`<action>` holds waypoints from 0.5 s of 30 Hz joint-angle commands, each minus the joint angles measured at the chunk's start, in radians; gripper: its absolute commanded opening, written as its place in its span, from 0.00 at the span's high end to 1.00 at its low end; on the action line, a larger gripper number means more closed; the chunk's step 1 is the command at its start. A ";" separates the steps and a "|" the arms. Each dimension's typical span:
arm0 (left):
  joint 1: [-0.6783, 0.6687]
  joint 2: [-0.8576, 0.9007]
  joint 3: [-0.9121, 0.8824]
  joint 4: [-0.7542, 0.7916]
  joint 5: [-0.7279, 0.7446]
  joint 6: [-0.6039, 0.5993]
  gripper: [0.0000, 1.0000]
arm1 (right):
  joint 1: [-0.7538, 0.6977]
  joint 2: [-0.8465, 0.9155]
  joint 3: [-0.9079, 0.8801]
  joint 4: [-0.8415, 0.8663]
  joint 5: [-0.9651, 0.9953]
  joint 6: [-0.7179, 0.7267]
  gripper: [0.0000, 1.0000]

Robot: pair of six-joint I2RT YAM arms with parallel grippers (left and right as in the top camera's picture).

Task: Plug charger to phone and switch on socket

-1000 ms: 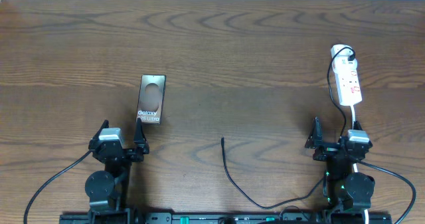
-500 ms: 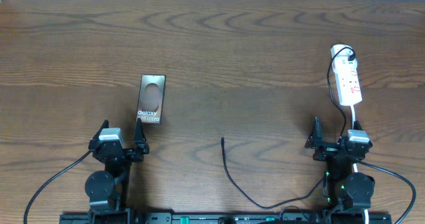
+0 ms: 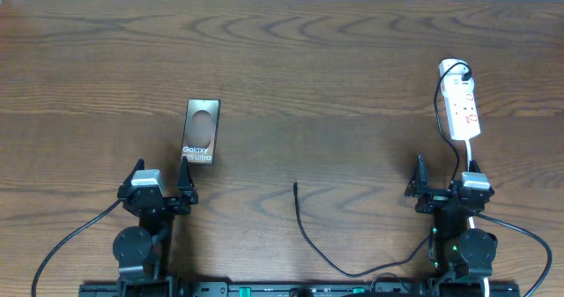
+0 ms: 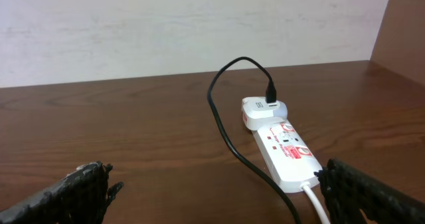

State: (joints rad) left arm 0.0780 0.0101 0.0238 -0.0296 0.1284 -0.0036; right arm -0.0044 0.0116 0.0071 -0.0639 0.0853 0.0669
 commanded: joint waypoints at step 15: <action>0.005 -0.006 0.010 -0.030 0.020 -0.042 0.17 | 0.006 -0.001 -0.002 -0.003 0.010 -0.013 0.01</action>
State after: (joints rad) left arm 0.0780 0.0101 0.0246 -0.0303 0.1287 -0.0166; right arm -0.0044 0.0120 0.0071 -0.0635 0.0853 0.0669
